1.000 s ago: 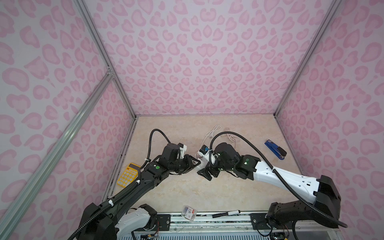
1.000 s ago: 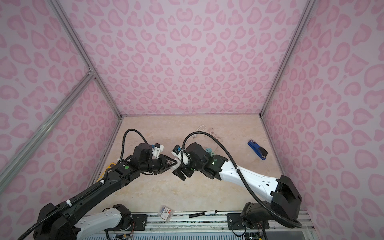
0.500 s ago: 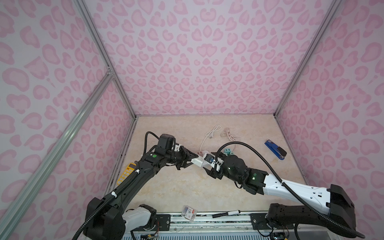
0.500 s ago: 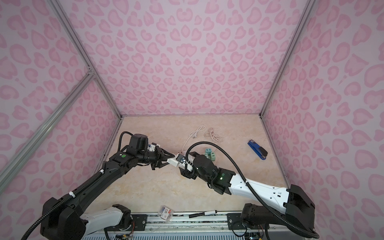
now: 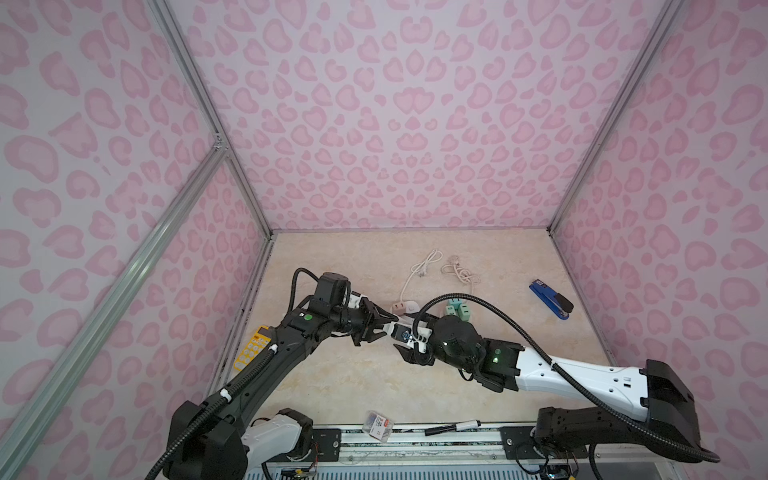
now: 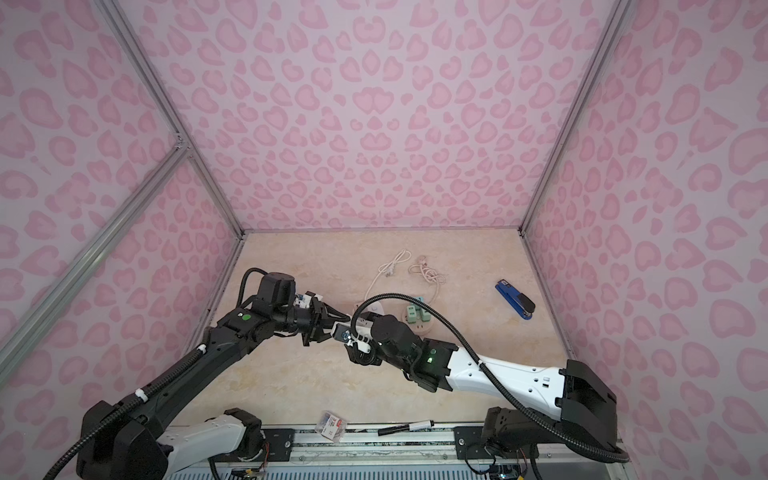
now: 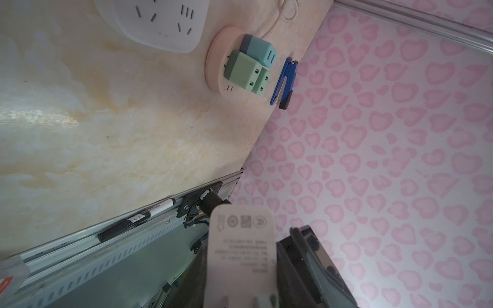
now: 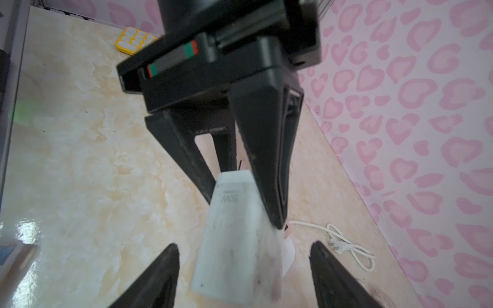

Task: Insert the plug
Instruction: 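Close the left gripper on the white charger held by the right gripper, then hold the white charger with both grippers and turn it prongs-down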

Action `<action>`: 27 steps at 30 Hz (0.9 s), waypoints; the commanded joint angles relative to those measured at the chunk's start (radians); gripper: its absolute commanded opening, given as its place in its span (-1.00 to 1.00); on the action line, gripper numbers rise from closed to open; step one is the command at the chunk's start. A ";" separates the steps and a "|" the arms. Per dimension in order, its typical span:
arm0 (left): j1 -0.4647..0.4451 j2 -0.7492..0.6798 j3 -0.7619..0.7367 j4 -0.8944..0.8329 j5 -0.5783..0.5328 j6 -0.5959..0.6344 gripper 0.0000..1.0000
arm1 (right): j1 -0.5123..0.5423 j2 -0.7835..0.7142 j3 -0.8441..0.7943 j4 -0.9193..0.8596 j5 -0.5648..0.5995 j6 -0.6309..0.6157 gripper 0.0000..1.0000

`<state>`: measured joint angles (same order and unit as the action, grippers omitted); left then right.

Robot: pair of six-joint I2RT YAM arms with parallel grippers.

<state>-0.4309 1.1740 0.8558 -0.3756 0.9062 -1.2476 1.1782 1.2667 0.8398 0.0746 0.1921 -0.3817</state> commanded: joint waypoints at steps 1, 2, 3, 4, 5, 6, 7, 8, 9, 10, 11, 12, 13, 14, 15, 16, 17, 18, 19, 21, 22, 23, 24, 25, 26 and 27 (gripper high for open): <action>0.001 -0.007 -0.005 0.056 0.042 -0.002 -0.94 | 0.002 0.002 -0.008 0.033 0.014 0.006 0.45; 0.000 -0.011 -0.006 0.069 0.045 -0.008 -0.94 | 0.002 0.003 -0.011 0.038 0.020 0.010 0.43; 0.001 -0.014 -0.005 0.071 0.048 -0.009 -0.94 | 0.003 0.009 -0.011 0.041 0.027 0.010 0.40; 0.001 -0.016 -0.002 0.070 0.048 -0.006 -0.94 | 0.002 0.016 -0.008 0.041 0.031 0.010 0.36; 0.001 -0.018 0.000 0.066 0.049 -0.004 -0.94 | 0.001 0.026 -0.003 0.040 0.038 0.009 0.31; 0.001 -0.021 0.002 0.067 0.049 -0.004 -0.94 | 0.002 0.036 0.004 0.039 0.046 0.007 0.23; 0.001 -0.023 0.003 0.066 0.051 -0.003 -0.94 | 0.003 0.042 0.007 0.039 0.053 0.009 0.18; 0.001 -0.024 0.003 0.067 0.053 -0.003 -0.94 | 0.003 0.051 0.011 0.046 0.056 0.009 0.09; 0.001 -0.024 0.002 0.068 0.054 -0.004 -0.94 | 0.002 0.058 0.012 0.050 0.059 0.010 -0.01; 0.000 -0.024 0.000 0.070 0.053 -0.005 -0.94 | 0.002 0.064 0.016 0.051 0.062 0.010 -0.11; 0.001 -0.026 -0.001 0.072 0.053 -0.008 -0.94 | 0.003 0.069 0.020 0.051 0.064 0.010 -0.26; 0.001 -0.026 -0.004 0.072 0.054 -0.008 -0.94 | 0.004 0.070 0.022 0.051 0.070 0.009 -0.40; 0.001 -0.026 -0.007 0.073 0.054 -0.007 -0.94 | 0.006 0.069 0.022 0.056 0.072 0.009 -0.48; 0.001 -0.028 -0.010 0.076 0.054 -0.008 -0.94 | 0.006 0.068 0.022 0.058 0.075 0.009 -0.59; -0.001 -0.028 -0.012 0.082 0.054 -0.010 -0.94 | 0.007 0.068 0.022 0.060 0.076 0.012 -0.75; -0.001 -0.026 -0.014 0.083 0.053 -0.012 -0.93 | 0.007 0.066 0.022 0.063 0.076 0.013 -0.91; 0.000 -0.027 -0.012 0.081 0.050 -0.005 -0.93 | 0.006 0.066 0.021 0.066 0.080 0.016 -1.00; 0.000 -0.025 -0.005 0.064 0.041 0.010 -0.84 | 0.006 0.068 0.022 0.065 0.088 0.023 -1.00; 0.000 -0.022 0.010 0.021 0.024 0.043 -0.63 | 0.006 0.072 0.027 0.060 0.094 0.031 -1.00; -0.001 -0.016 0.040 -0.045 -0.012 0.107 -0.14 | 0.006 0.081 0.039 0.038 0.106 0.046 -1.00; 0.001 -0.013 0.063 -0.093 -0.053 0.154 0.04 | 0.006 0.087 0.049 0.025 0.114 0.058 -1.00; 0.003 -0.010 0.094 -0.173 -0.119 0.212 0.14 | 0.004 0.091 0.057 0.005 0.113 0.068 -1.00; 0.003 -0.006 0.125 -0.244 -0.187 0.267 0.20 | 0.002 0.094 0.064 -0.014 0.110 0.074 -1.00; 0.004 -0.005 0.151 -0.305 -0.276 0.319 0.24 | -0.001 0.095 0.072 -0.035 0.107 0.085 -1.00; 0.006 -0.006 0.169 -0.353 -0.363 0.360 0.26 | -0.008 0.095 0.082 -0.064 0.092 0.102 -1.00; 0.009 -0.011 0.174 -0.369 -0.426 0.384 0.28 | -0.015 0.093 0.091 -0.087 0.073 0.118 -1.00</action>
<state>-0.4278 1.1637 0.9993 -0.5877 0.7174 -1.0657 1.1713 1.3563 0.9138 0.0425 0.2832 -0.3466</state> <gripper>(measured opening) 0.630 0.274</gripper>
